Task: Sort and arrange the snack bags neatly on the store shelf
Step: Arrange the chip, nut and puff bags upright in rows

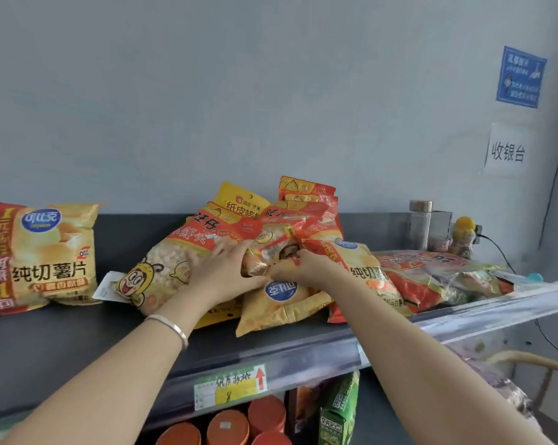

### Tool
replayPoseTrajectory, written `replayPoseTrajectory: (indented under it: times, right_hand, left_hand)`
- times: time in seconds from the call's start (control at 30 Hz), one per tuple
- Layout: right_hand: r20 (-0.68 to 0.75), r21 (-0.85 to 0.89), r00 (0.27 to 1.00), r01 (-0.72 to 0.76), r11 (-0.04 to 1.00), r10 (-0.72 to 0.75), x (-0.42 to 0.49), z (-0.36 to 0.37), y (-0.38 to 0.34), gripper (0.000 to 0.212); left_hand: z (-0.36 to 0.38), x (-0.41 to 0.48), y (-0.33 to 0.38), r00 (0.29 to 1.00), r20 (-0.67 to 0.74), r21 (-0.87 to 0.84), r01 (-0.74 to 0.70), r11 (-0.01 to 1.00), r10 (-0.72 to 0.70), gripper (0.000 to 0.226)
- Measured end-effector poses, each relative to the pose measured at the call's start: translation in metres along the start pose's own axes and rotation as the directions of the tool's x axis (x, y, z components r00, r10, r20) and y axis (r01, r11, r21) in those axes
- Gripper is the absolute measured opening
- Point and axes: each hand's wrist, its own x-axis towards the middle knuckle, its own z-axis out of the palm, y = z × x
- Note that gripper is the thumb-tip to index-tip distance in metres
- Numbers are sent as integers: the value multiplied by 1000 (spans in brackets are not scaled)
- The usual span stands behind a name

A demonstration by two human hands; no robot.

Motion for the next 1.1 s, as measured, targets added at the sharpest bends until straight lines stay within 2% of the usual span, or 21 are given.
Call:
replayPoseTrajectory:
  times: [0.1, 0.2, 0.3, 0.37, 0.73, 0.8, 0.87, 0.9, 0.93, 0.97, 1.0, 1.1]
  right_hand:
    - [-64, -59, 996, 63, 996, -67, -6, -9, 2, 76]
    - [-98, -69, 989, 103, 992, -110, -18, -23, 9, 58]
    - [-87, -5, 987, 133, 991, -133, -38, -34, 18, 65]
    - [-80, 42, 985, 155, 987, -151, -50, -36, 25, 67]
    - [-151, 182, 984, 116, 976, -89, -101, -36, 27, 65]
    - [-174, 243, 982, 113, 963, -71, -112, -34, 28, 60]
    - [-213, 335, 976, 113, 935, -42, -121, -30, 28, 59]
    - [-245, 372, 969, 121, 920, -29, -125, -27, 27, 61]
    - [-279, 400, 960, 133, 907, -17, -129, -23, 26, 65]
    - [-314, 412, 949, 145, 899, -9, -131, -19, 24, 70]
    - [-348, 407, 938, 153, 901, -2, -133, -15, 22, 73]
    - [-423, 351, 906, 184, 918, -20, -140, -1, 7, 66]
  left_hand:
    - [-2, 2, 0, 997, -34, -96, 67, 993, -70, 76]
    - [-1, 0, 0, 997, 30, -66, 76, 995, -74, 72]
    - [6, -6, 5, 990, 141, 17, 24, 1000, -26, 72]
    - [10, -7, 7, 986, 167, 32, 8, 999, -13, 73]
    - [22, -21, -7, 989, 143, 166, -60, 984, 36, 69]
    - [21, -23, -11, 989, 135, 112, -82, 990, 67, 67]
    - [17, -25, -9, 996, 47, -81, -78, 994, 82, 57]
    - [13, -29, -6, 998, -20, -278, -65, 958, 62, 50]
    - [8, -33, -2, 997, -74, -512, -57, 857, 22, 42]
    - [3, -39, 3, 995, -94, -713, -50, 699, -25, 37]
    - [-2, -45, 8, 995, -78, -843, -32, 538, -62, 37]
    - [-11, -58, 14, 983, 96, -988, 114, 105, -158, 62]
